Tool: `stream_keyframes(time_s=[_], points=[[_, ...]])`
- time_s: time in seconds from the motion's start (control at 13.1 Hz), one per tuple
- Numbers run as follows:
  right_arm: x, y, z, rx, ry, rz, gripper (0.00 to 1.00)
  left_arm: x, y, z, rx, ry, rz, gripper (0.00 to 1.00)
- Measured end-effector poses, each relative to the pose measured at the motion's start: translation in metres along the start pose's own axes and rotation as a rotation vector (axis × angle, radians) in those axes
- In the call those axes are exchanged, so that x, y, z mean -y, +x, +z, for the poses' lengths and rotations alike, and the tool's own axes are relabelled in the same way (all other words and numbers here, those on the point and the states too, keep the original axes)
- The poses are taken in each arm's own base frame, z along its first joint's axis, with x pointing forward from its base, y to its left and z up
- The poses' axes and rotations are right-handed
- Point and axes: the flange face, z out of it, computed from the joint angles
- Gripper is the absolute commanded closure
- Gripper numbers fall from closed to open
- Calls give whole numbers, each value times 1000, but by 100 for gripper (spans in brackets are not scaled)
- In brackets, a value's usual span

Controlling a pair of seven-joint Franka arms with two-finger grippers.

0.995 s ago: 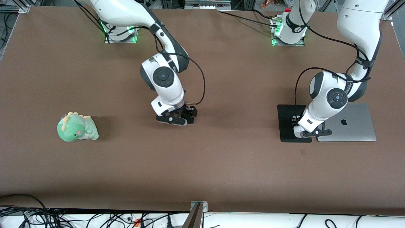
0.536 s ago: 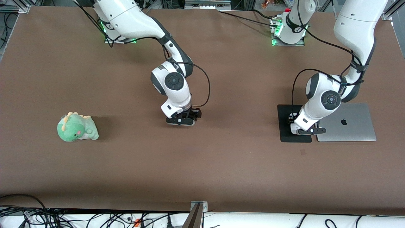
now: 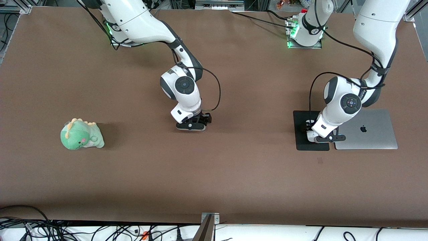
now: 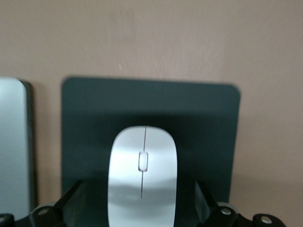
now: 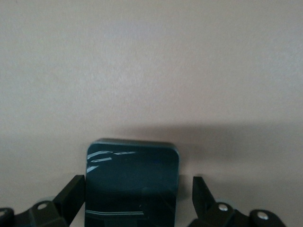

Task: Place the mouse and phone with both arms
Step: 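Lower the mouse onto the pad while the right gripper grasps the phone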

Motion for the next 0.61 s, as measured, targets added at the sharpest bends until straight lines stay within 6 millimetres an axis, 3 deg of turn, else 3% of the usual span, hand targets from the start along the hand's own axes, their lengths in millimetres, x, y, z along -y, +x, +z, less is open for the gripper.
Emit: stream_keyframes(time_s=[0.08, 0.15, 0.31, 0.38, 0.46, 0.61], points=[[2, -5, 2, 0, -8, -9, 0, 2, 8, -20, -1, 9, 13, 0], [4, -9, 4, 0, -13, -15, 7, 6, 17, -45, 6, 22, 27, 0], [4, -10, 5, -2, -16, -18, 61, 22, 34, -108, 5, 45, 46, 0], [4, -9, 5, -3, -17, -18, 79, 32, 39, -139, 0, 54, 49, 0], [4, -8, 3, -5, -17, -15, 87, 40, 41, -169, 2, 62, 48, 0], [2, -6, 1, -6, -20, -12, 92, 52, 41, -232, 17, 74, 45, 0]])
